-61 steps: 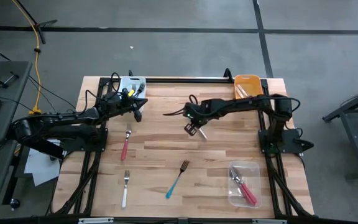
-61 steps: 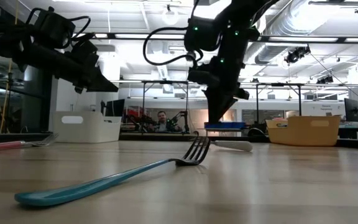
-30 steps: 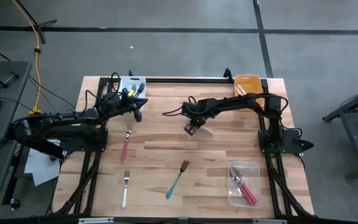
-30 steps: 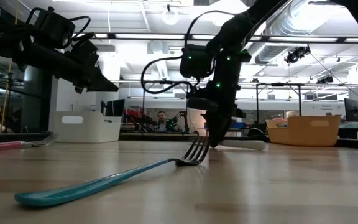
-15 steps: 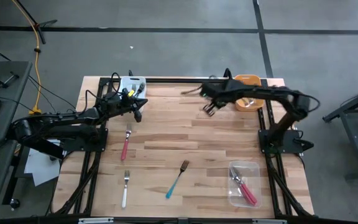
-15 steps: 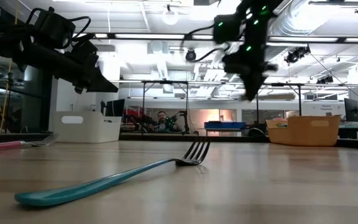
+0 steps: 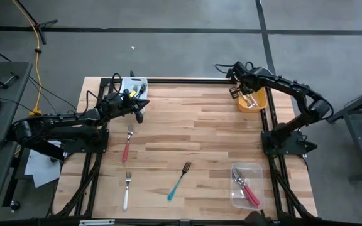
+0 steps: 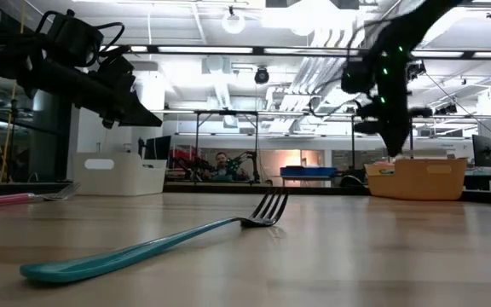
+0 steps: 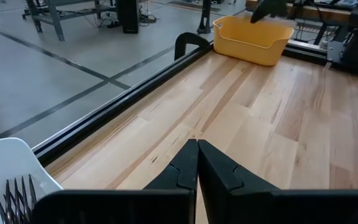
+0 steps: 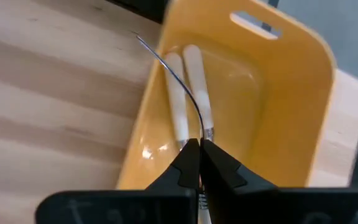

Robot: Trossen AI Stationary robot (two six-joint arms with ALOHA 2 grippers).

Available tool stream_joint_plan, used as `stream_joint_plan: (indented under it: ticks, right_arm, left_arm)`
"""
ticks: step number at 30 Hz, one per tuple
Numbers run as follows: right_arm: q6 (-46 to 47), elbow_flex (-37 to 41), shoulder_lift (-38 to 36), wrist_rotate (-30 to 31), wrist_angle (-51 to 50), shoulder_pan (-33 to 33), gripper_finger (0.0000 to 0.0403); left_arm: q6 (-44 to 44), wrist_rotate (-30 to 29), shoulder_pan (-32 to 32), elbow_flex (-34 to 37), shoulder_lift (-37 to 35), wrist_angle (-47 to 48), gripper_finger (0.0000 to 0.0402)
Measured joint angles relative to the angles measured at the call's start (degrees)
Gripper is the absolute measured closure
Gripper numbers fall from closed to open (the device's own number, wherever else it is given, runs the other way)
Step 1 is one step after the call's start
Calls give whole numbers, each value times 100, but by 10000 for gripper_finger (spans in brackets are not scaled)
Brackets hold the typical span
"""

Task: Sort silverware by color (type)
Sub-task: Put the top white fork into the yellow bin

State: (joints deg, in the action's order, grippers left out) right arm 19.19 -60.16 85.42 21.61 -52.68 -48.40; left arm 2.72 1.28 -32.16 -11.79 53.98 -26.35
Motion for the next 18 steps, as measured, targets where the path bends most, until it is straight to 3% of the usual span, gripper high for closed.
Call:
stream_joint_plan:
  ticks: [7,18]
  right_arm:
    - [-373,597,1,-129,803,-643,402]
    - [-625,903,1,-344,1405,-754,396]
  left_arm:
    - [-48,-2,0,0,0,-22,401]
    - [2,-2,-1,0,0,-52,401]
